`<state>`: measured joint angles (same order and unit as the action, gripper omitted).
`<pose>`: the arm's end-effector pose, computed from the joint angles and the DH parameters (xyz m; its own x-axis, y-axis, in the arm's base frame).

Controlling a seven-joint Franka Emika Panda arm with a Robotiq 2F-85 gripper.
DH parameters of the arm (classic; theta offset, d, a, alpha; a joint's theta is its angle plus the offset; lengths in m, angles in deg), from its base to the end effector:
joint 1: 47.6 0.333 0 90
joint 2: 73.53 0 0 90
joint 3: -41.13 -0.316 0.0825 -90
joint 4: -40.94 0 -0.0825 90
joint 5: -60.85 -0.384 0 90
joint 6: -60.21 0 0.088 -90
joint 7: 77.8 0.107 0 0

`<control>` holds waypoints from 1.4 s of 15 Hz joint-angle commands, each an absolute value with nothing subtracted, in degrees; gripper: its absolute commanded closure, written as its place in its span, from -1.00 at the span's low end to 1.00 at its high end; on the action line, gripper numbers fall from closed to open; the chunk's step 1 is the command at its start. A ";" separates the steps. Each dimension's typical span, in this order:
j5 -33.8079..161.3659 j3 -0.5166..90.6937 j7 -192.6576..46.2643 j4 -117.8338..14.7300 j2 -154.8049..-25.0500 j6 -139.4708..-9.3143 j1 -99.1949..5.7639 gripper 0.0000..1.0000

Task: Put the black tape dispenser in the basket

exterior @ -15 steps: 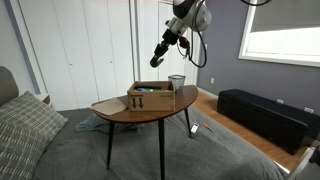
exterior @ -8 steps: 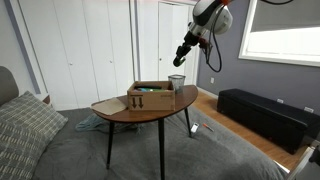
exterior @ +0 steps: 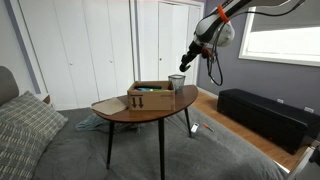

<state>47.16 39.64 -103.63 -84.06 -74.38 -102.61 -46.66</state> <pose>0.5805 0.0122 0.4559 0.7552 0.2518 0.6052 0.2575 -0.9630 0.0794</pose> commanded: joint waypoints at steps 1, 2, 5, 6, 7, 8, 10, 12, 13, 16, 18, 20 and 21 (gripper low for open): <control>48.69 40.04 -101.05 -84.38 -76.77 -106.79 -46.75 0.88; 47.41 39.94 -102.10 -84.19 -77.53 -108.00 -46.67 0.88; 46.32 39.56 -102.99 -83.33 -79.74 -110.48 -46.53 0.88; 46.15 39.39 -103.12 -82.98 -80.35 -111.14 -46.50 0.88; 46.01 39.22 -103.27 -82.59 -80.87 -111.62 -46.52 0.88; 45.97 39.05 -103.41 -82.04 -81.38 -111.84 -46.54 0.88; 45.82 38.67 -103.73 -80.83 -82.34 -111.87 -46.63 0.88; 46.03 38.39 -103.92 -79.43 -83.44 -111.57 -46.67 0.88; 45.94 38.16 -104.02 -78.75 -84.02 -111.72 -46.72 0.88; 45.48 37.30 -104.34 -76.75 -85.82 -111.24 -46.96 0.88; 45.17 36.65 -104.61 -75.72 -87.09 -111.18 -47.20 0.88; 44.83 35.94 -104.86 -74.85 -88.02 -111.00 -47.49 0.57; 44.91 35.74 -104.85 -74.50 -88.32 -110.83 -47.53 0.02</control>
<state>46.76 37.28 -103.19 -76.92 -86.39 -110.82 -46.63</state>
